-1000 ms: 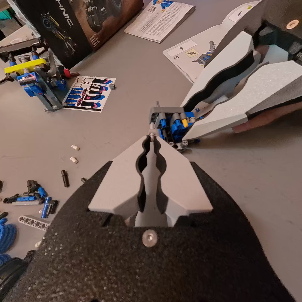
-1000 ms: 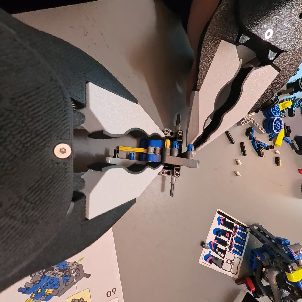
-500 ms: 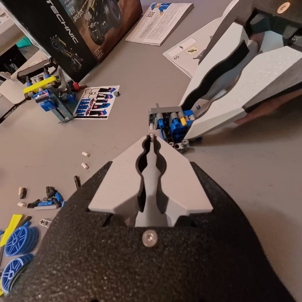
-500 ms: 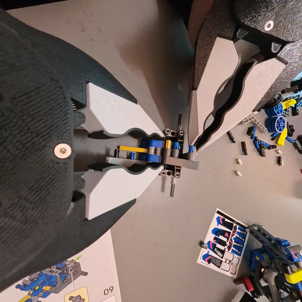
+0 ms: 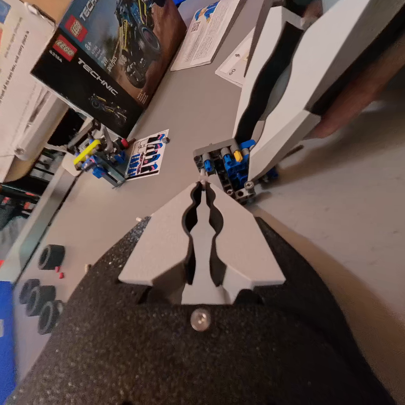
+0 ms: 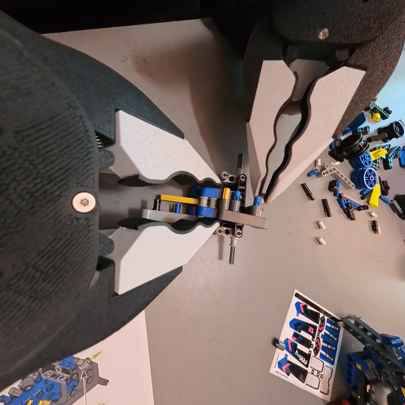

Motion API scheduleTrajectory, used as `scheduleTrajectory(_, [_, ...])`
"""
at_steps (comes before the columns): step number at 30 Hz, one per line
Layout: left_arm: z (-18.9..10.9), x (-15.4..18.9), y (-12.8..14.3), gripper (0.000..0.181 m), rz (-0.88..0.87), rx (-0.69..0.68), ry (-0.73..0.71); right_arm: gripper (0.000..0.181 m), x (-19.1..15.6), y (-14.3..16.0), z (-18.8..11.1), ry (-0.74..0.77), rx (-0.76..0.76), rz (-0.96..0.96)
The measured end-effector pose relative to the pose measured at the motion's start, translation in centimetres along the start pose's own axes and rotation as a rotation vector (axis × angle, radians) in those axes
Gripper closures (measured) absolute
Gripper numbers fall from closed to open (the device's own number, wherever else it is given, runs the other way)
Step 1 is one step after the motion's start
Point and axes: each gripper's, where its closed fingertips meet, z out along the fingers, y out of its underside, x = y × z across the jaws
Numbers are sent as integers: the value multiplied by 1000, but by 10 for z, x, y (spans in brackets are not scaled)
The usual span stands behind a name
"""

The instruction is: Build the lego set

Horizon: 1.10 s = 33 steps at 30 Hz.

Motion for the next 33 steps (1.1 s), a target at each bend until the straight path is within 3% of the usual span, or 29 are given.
scheduleTrajectory(4, [0, 0, -2, 180, 82, -15, -41, 154, 0, 0, 1, 19, -4, -23])
scheduleTrajectory(8, [3, 0, 0, 180, -196, 26, 75, 154, 1, 1, 1, 37, -5, -37])
scheduleTrajectory(13, [3, 0, -1, 180, -322, 46, 182, 154, 1, 0, 1, 39, -5, -41])
scheduleTrajectory(17, [3, -1, -3, 180, -303, 78, 209, 154, 2, 0, 1, 45, -4, -45])
scheduleTrajectory(21, [3, -1, 0, 180, -174, 59, 156, 154, 1, 1, 1, 48, -7, -54])
scheduleTrajectory(28, [3, -3, 0, 180, -205, 66, 146, 146, -1, -2, -1, 40, 11, -48])
scheduleTrajectory(33, [3, -3, 0, 180, -208, 65, 141, 145, 8, -22, -23, 60, 104, -21])
